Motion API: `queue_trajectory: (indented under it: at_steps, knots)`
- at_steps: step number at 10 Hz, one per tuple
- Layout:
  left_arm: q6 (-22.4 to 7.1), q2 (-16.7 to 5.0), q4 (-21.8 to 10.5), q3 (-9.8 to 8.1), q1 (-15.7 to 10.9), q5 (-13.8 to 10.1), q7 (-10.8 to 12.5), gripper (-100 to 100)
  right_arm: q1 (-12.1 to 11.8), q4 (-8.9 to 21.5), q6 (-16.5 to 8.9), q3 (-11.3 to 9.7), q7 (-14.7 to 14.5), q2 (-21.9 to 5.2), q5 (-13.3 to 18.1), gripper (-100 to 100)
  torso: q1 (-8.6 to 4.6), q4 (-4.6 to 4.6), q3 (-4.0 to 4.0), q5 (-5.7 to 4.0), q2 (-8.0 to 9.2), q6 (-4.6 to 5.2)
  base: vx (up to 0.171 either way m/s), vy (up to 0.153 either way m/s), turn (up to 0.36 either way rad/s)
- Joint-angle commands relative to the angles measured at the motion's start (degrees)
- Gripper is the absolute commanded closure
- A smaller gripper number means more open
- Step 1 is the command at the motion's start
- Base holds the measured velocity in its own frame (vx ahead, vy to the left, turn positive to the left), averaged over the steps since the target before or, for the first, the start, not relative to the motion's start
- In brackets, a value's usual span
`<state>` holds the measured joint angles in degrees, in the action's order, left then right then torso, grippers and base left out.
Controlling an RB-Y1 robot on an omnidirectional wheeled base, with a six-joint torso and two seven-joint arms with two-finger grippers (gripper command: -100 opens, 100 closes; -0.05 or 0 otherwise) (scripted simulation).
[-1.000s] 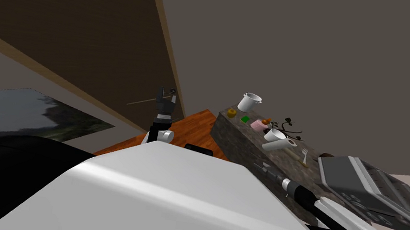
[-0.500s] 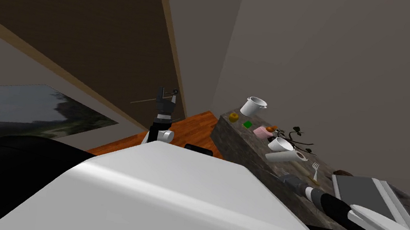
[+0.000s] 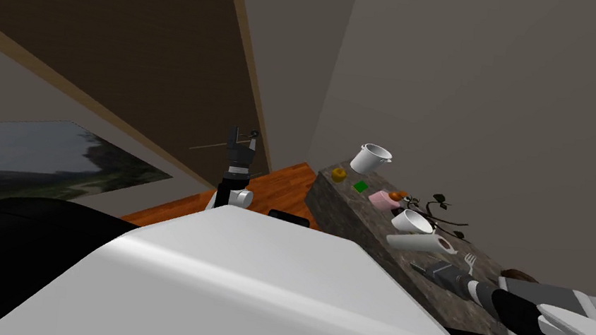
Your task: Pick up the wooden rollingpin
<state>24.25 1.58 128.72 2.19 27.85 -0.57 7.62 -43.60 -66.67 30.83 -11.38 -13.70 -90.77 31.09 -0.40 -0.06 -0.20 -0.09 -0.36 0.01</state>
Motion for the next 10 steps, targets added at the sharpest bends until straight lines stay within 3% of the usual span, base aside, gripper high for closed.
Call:
queue_trajectory:
  at_steps: [1, 5, 6, 7, 8, 10]
  knots:
    - [0.0, 0.0, 0.0, 0.00, 0.0, 0.0, 0.0, 0, -1.0, 1.7, -0.3, 0.0, -0.8, -1.6, 1.9, -100, 0.00, 0.00, 0.00, 0.00, 0.00, 0.00, 0.130, -0.149, 0.146]
    - [0.0, 0.0, 0.0, -0.01, 0.0, 0.0, 0.0, 0, -2.4, 3.7, -0.5, -1.6, -1.7, -2.3, 5.7, -100, -0.21, -0.03, -0.06, -0.08, -0.09, 0.03, 0.124, -0.160, 0.106]
    - [0.0, 0.0, 0.0, -0.01, 0.0, 0.0, 0.0, 0, -1.4, 3.9, -0.3, -1.7, -1.6, -2.1, 5.5, -100, -0.16, -0.01, -0.03, -0.08, -0.04, 0.04, 0.045, -0.062, 0.019]
    - [0.0, 0.0, 0.0, 0.00, 0.0, 0.0, 0.0, 0, -1.3, 4.1, -0.2, -1.9, -1.6, -2.1, 5.7, 0, 0.11, 0.02, 0.06, -0.03, 0.12, 0.05, 0.009, -0.013, 0.002]
    - [0.0, 0.0, 0.0, 0.01, 0.0, 0.0, 0.0, 0, -0.9, 4.5, -1.2, -2.5, -2.2, -0.2, 6.1, -100, 0.32, 0.06, 0.15, 0.04, 0.27, 0.06, 0.020, -0.022, 0.083]
    - [0.0, 0.0, 0.0, 0.01, 0.0, 0.0, 0.0, 0, -0.5, 4.9, -2.2, -3.1, -2.8, 1.6, 6.5, -100, 0.31, 0.06, 0.16, 0.03, 0.28, 0.05, 0.029, -0.031, 0.080]
